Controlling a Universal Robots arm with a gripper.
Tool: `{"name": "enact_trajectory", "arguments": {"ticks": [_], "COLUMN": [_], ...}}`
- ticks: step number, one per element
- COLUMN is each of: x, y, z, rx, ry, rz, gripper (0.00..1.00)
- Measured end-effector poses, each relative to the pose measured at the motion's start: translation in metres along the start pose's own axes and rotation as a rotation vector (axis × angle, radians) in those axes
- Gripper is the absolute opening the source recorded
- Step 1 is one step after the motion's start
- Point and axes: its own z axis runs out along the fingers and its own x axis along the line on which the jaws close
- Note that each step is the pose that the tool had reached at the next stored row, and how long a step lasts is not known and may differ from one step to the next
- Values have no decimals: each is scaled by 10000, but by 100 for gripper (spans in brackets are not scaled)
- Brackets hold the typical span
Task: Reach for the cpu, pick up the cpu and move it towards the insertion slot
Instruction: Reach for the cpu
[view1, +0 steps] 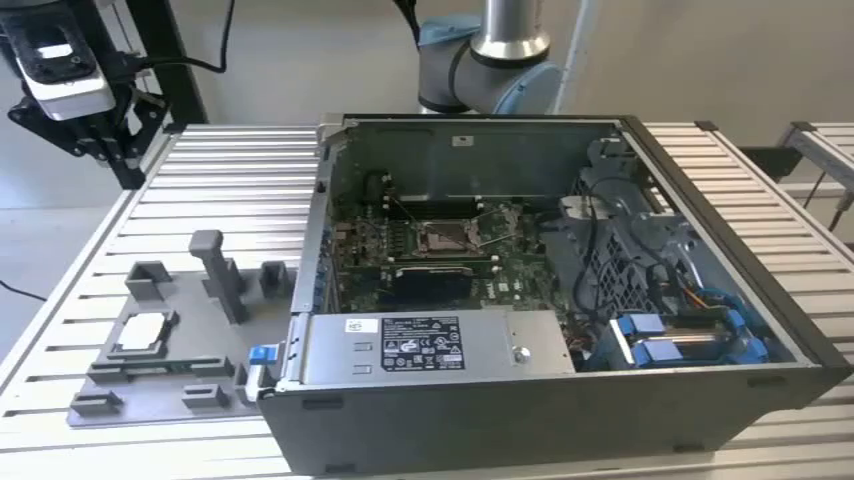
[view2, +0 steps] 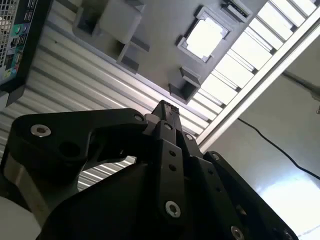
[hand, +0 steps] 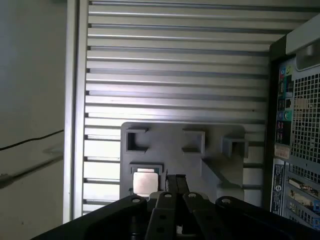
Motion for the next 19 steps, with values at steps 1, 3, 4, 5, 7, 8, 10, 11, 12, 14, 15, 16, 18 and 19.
{"name": "enact_trajectory", "arguments": {"ticks": [1,3,4,5,7,8,10,11,12,14,15,16,18,19], "x": [0,0,6,15,49,70,119,147,177,219,237,250,258,262], "y": [0,0,-1,-1,-9,-14,-35,-49,-70,-129,-157,-181,-203,-204], "z": [0,0,-1,0,1,2,8,11,14,21,25,28,34,36], "rx": [0,0,1,0,0,0,-1,0,0,0,0,0,0,0], "ry": [0,0,1,0,0,0,-1,0,0,0,0,1,0,0], "rz": [-1,0,-1,1,0,-1,0,0,-3,0,0,-1,-2,-6], "gripper": [0,0,0,0,0,0,0,0,0,0,0,0,0,0]}}
